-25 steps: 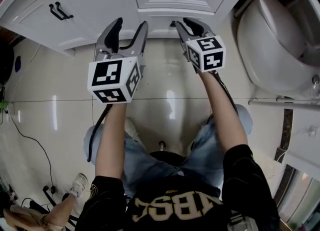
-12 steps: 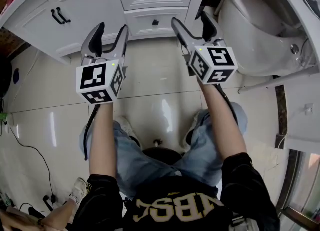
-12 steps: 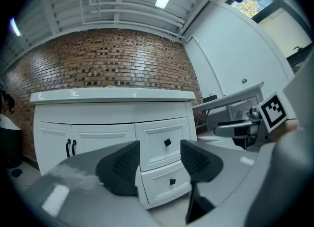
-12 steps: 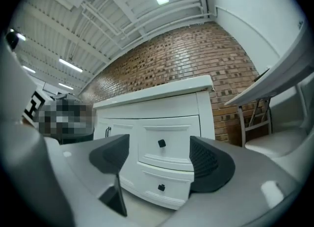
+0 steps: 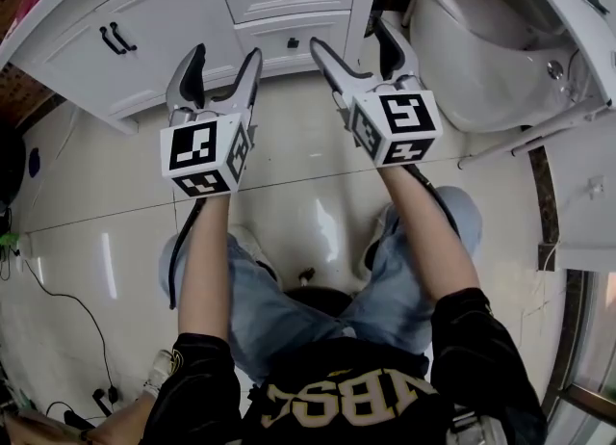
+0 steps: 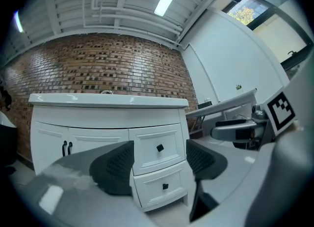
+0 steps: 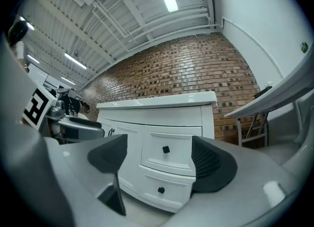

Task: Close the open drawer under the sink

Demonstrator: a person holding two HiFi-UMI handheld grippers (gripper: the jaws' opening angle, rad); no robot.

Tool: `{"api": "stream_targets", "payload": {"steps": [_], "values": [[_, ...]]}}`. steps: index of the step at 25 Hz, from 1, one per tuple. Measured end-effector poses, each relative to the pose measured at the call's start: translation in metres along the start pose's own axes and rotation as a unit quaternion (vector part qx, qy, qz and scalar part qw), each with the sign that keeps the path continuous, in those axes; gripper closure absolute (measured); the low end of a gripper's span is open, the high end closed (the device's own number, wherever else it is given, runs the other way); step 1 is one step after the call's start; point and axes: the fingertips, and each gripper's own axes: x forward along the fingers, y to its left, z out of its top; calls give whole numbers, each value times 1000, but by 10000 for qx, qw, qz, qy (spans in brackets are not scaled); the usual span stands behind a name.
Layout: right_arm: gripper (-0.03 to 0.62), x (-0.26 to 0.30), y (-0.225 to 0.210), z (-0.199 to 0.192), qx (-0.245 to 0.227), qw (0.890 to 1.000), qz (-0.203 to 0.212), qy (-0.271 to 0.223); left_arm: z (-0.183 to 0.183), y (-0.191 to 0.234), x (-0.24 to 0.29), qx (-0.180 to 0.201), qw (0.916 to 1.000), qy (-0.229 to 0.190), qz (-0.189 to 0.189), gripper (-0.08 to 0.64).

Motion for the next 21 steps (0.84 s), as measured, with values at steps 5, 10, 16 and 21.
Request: {"api": "stream_targets", "payload": {"steps": [5, 10, 16, 21], "values": [[190, 5, -14, -6, 258, 9996, -125, 75, 4, 16, -3, -136, 9998, -55, 141, 222], [192, 12, -16, -13, 250, 9995, -134, 141, 4, 15, 3, -236, 9996, -79, 115, 224], [196, 19, -15, -20, 240, 9994, -131, 211, -2, 10, 15, -235, 9997, -13, 96, 224], [214, 26, -24, -32, 167, 9987, -247, 407, -8, 9, 31, -288, 9995, 45, 82, 224]]}}
